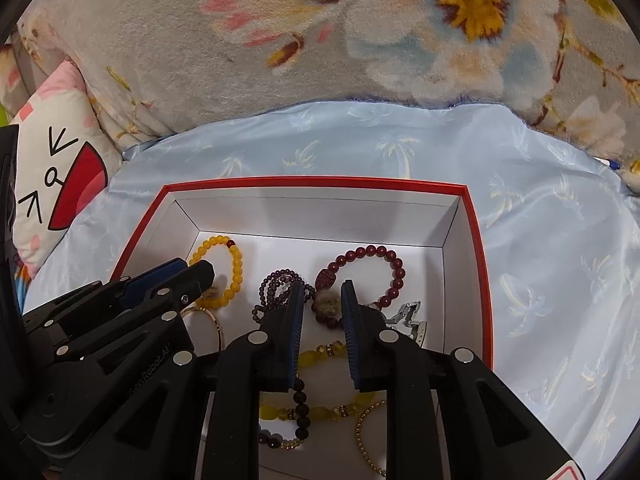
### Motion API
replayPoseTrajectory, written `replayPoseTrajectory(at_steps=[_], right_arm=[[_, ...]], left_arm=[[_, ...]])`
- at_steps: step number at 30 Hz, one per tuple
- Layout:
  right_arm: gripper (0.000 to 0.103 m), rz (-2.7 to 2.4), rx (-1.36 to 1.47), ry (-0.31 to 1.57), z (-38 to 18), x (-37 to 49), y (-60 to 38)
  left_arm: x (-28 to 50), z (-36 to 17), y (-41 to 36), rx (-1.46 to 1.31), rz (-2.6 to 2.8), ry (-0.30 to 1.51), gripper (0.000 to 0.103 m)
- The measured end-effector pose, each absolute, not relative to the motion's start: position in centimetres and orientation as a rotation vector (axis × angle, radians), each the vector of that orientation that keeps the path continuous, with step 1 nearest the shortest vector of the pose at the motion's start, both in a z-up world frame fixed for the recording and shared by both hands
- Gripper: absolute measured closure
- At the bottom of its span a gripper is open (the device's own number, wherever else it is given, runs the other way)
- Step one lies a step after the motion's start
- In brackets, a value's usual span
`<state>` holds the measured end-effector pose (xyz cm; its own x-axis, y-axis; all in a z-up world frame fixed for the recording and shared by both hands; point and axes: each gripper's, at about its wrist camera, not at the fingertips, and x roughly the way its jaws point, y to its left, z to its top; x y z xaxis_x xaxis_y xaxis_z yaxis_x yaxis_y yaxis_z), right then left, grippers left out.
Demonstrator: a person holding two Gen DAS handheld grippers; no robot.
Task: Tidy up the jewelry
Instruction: 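Carry the brooch into the red box and open the right tool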
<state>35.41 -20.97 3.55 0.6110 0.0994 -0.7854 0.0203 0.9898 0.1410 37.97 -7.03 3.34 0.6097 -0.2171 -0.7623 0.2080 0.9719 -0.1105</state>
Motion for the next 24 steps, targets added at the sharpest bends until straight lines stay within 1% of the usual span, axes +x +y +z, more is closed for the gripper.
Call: replayPoseTrajectory(at_steps=[6,9,11,13,19,21,22,23,24], right_arm=[[0.082,0.041,0.137,0.904,3.8,35.2,-21.0],[0.081,0.033,0.134,0.879,4.7,34.5,-21.3],[0.079,0.031,0.146,0.867,5.5,33.6,-21.8],[0.074,0.024,0.154,0.852,6.2,32.4,-22.3],[0.069,0.006,0.152,0.816,7.3,28.2,-22.4],[0.065,0.007,0.15,0.812,7.4,27.0,-22.1],[0.063,0.008,0.151,0.81,7.4,26.4,-21.9],[0.063,0.009,0.153,0.808,7.5,25.9,-21.7],[0.063,0.012,0.151,0.808,7.5,25.3,-21.5]], left_arm=[[37.7,3.8,-6.9,-0.011,-0.246,0.871,0.084],[37.2,4.6,-6.4,-0.009,-0.241,0.852,0.084],[36.7,5.3,-5.7,-0.021,-0.244,0.838,0.084],[36.0,5.9,-5.1,-0.018,-0.241,0.822,0.084],[32.9,7.0,-3.4,-0.029,-0.239,0.794,0.083],[31.6,7.2,-3.4,-0.015,-0.237,0.78,0.083],[30.8,7.3,-3.5,-0.006,-0.239,0.773,0.081],[30.1,7.4,-3.6,0.002,-0.241,0.765,0.076],[29.4,7.4,-3.7,0.009,-0.242,0.756,0.073]])
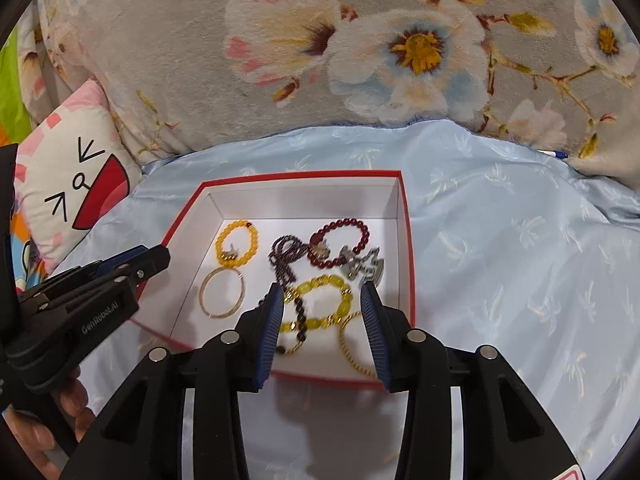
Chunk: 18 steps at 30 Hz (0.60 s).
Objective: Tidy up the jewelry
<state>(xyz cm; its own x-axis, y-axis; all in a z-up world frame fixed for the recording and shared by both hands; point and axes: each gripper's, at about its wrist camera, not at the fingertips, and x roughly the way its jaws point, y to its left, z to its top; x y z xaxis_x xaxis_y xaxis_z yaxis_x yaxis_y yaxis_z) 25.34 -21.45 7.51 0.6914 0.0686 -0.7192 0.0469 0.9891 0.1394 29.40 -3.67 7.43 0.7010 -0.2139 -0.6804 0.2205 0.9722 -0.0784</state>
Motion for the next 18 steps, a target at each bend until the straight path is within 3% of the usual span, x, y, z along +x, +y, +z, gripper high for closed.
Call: replayPoseTrajectory(at_steps=[7,10,18], right_arm=[[0.056,0.001,0.145,0.798,7.7,22.4,-20.4],[0.053,-0.007,0.151,0.801,7.6,21.6,-20.4],[0.045,-0.061,0.124,0.794,7.4,20.1,-19.8]], left_arm=[[26.0,7.2,-4.2,0.034,-0.259,0.744,0.066],[25.2,6.7,-4.1,0.021,-0.253,0.751,0.057],[24.1,5.8,-4.3,0.032,-0.212,0.777,0.054]])
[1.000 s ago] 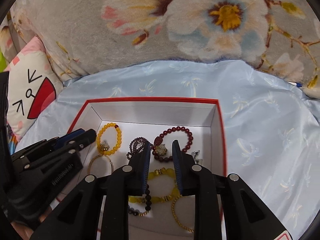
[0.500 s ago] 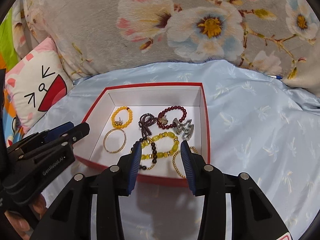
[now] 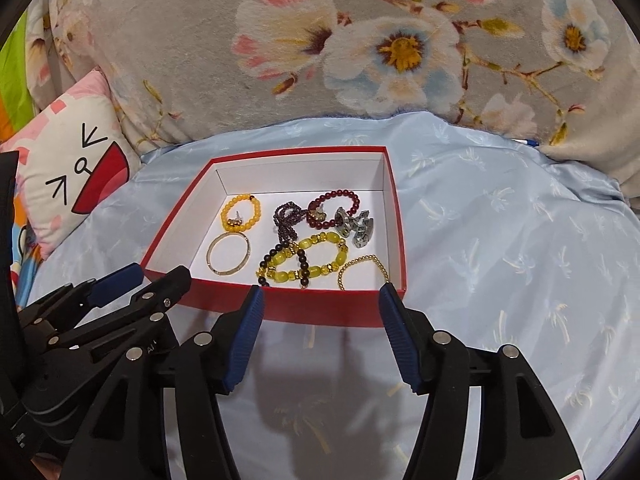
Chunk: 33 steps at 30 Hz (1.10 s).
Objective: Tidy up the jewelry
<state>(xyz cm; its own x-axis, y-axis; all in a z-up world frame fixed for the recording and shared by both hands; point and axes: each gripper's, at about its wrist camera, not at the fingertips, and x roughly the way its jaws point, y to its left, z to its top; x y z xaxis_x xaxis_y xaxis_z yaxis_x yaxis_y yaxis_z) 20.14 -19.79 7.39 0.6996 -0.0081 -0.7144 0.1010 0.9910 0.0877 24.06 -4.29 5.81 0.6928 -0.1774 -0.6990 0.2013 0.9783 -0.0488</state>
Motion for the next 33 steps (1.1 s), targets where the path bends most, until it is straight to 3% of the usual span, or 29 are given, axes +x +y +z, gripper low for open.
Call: replayPoseTrajectory(at_steps=[7,11,33], right_arm=[[0.034,-0.106,0.118,0.785,7.5,19.3,-20.0],[0.034,-0.133,0.085,0.777,7.6,19.0,-19.8],[0.034,-0.152,0.079,0.779,7.6,18.5,-19.6]], left_arm=[[23.6,5.8,-3.9,0.026,-0.155,0.782,0.045],[23.4,5.8,-4.1,0.052,-0.132,0.784,0.042],[23.0,5.8,-4.0,0.063,-0.093,0.78,0.041]])
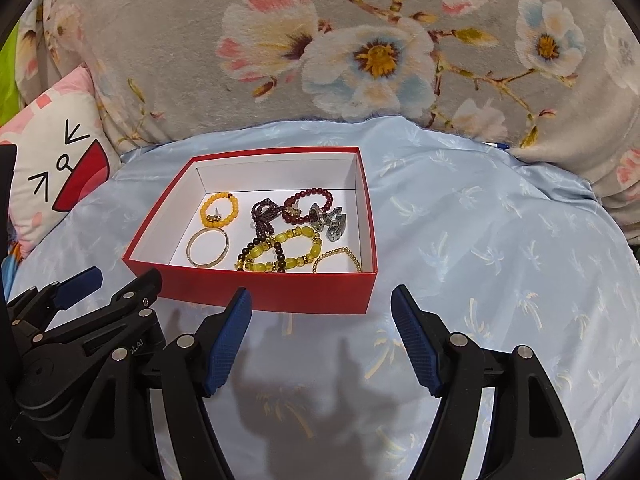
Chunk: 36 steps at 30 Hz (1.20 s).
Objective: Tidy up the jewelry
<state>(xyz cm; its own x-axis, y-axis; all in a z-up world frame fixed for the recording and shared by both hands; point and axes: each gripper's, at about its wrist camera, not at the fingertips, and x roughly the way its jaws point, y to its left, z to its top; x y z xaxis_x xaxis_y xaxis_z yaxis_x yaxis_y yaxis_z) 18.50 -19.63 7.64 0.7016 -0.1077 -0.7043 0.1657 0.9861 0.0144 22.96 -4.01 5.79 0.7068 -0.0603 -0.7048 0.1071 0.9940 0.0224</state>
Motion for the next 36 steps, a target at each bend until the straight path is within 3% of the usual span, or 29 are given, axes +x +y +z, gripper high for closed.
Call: replayPoseTrajectory(at_steps=[36], right_arm=[[0.034,-0.154,0.078,0.781,7.57,18.35,-19.91]], left_arm=[[22.85,5.67,-4.07,0.068,-0.094,0.783,0.042]])
